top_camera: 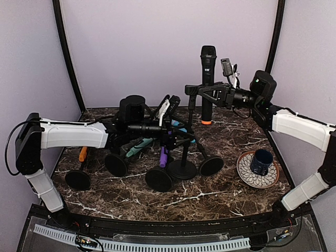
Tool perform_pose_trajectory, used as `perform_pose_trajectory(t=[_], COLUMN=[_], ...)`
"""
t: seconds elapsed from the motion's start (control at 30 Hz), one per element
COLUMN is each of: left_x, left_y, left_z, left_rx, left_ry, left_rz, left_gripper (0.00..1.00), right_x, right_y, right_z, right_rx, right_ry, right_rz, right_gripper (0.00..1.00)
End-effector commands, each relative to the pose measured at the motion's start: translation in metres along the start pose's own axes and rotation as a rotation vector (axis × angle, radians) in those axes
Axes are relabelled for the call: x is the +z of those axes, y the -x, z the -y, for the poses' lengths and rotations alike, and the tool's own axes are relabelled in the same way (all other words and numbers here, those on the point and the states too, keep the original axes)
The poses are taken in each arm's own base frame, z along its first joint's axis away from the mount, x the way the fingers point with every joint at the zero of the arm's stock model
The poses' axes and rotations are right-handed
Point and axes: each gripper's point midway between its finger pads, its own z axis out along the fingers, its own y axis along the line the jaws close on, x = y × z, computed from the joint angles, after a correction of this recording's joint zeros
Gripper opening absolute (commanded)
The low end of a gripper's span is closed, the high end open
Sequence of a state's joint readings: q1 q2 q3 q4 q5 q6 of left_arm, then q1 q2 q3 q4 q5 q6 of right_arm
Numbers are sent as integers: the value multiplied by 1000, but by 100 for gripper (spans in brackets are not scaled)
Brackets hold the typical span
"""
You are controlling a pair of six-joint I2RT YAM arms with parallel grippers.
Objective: Remove the microphone from the stand
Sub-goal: Pass from the left arm to the right, then unscrew the knob on the microphone stand.
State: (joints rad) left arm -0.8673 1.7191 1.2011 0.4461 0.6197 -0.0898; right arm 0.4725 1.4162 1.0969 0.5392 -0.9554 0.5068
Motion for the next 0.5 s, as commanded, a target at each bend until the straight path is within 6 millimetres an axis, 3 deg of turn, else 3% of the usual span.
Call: perform_pose_trajectory(t=[0.0, 0.27, 0.47], left_x=[-25, -50, -57], left_y=[25, 20, 17], left_z=[1, -11, -19], left_rx=[50, -7, -47], left_ry=[85, 224, 275], left_rz=[55, 103, 112], left_gripper=[89, 90, 91], right_x=[-2, 5, 1], right_y=[38, 39, 35], right_z=[-12, 10, 25], right_rx=[-169, -268, -316], right_ry=[-51, -201, -306], right_rz=[121, 95, 55], right_gripper=[4, 5, 4])
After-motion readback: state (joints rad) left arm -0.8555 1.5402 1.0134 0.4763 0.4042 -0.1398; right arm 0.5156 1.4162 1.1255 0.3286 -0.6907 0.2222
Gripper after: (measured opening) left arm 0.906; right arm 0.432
